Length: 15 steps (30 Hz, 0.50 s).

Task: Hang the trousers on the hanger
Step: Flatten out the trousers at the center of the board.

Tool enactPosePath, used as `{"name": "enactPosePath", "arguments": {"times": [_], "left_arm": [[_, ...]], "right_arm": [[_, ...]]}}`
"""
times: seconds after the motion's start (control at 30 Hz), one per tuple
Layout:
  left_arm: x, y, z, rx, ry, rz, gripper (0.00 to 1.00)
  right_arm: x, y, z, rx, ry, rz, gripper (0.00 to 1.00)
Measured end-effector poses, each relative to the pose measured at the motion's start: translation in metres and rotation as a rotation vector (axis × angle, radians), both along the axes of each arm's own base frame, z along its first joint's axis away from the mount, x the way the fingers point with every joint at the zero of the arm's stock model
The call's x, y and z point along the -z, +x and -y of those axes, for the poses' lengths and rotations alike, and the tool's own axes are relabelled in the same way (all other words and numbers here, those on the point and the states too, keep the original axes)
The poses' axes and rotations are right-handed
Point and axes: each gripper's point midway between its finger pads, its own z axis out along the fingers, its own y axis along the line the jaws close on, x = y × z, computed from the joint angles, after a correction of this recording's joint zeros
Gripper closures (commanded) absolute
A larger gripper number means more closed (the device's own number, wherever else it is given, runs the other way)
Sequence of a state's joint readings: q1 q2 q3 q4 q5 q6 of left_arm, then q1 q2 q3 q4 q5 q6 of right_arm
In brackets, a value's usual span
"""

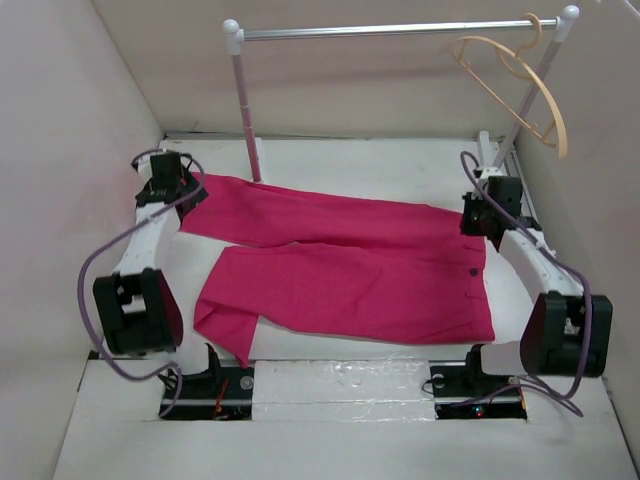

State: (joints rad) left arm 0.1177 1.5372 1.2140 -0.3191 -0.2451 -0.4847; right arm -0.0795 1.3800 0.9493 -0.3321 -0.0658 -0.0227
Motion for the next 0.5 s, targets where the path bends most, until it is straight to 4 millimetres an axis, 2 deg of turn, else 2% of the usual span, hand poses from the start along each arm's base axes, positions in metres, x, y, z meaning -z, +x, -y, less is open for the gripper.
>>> {"name": "enactPosePath", "arguments": {"times": [0.1,0.17,0.27,0.3,0.37,0.5], "left_arm": [[0.022,-0.04,-0.005,-0.043,-0.043,-0.015,0.29],[0.043,-0.053,-0.008,-0.068,-0.079,-0.053,0.36],[0.07,-0.062,0.004,-0.045,-0.147,-0.113,0.36],[0.076,-0.068,0.009,-0.035,-0.167,-0.13,0.36],[0.078,-0.081,0.02,-0.011,-0.198,-0.14,0.33],[0.061,-0.11,0.032,0.012,-0.225,-0.101,0.27]], "right_arm": [[-0.002,-0.027,-0.038,-0.13,0.05,0.022,1.0],[0.001,-0.044,-0.058,-0.215,0.072,0.02,1.0],[0.008,-0.071,-0.083,-0.344,0.089,-0.015,0.9],[0.009,-0.081,-0.093,-0.396,0.092,-0.027,0.82],[0.011,-0.1,-0.114,-0.5,0.101,-0.041,0.7],[0.014,-0.139,-0.153,-0.7,0.12,-0.068,0.54]]}}
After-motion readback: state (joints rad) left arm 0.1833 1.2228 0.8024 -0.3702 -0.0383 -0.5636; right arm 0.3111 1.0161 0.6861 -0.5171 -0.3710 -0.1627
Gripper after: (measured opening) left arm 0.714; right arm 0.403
